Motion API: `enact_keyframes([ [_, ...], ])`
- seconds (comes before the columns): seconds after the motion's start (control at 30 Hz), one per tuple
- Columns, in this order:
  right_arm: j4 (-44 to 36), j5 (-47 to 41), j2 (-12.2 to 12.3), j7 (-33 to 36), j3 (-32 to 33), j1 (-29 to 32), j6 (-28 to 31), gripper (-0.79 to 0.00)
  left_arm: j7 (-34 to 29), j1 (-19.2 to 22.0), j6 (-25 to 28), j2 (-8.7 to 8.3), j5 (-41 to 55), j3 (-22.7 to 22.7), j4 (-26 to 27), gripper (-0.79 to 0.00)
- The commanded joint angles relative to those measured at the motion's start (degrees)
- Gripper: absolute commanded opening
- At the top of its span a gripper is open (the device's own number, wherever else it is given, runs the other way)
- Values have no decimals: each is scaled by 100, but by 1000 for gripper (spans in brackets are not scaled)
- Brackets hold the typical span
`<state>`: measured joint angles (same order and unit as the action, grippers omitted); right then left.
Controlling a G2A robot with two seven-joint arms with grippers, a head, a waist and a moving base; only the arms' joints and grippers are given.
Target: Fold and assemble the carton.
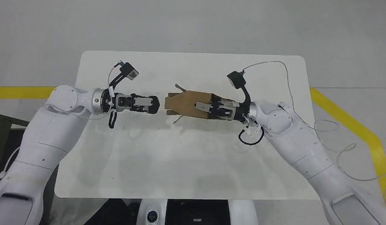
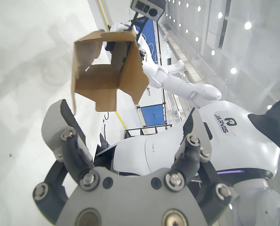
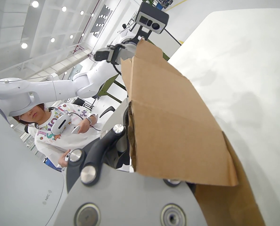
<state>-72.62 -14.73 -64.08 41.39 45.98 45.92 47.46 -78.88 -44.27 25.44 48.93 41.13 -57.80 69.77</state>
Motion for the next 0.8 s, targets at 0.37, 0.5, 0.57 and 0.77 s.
enact_keyframes([
  [0.37,-310,-192,51,55,253,434,78,-785,884,342,880,148,-1689,520,-1026,0],
  [0.5,-310,-226,15,49,222,441,171,-785,1031,442,1027,218,-1984,665,-1103,0],
  [0.57,-313,-273,-12,48,181,431,219,-785,1095,480,1083,255,-2098,726,-1118,0],
  [0.77,-202,-336,-110,9,54,334,304,-785,1123,564,1119,352,-2091,843,-1009,0],
])
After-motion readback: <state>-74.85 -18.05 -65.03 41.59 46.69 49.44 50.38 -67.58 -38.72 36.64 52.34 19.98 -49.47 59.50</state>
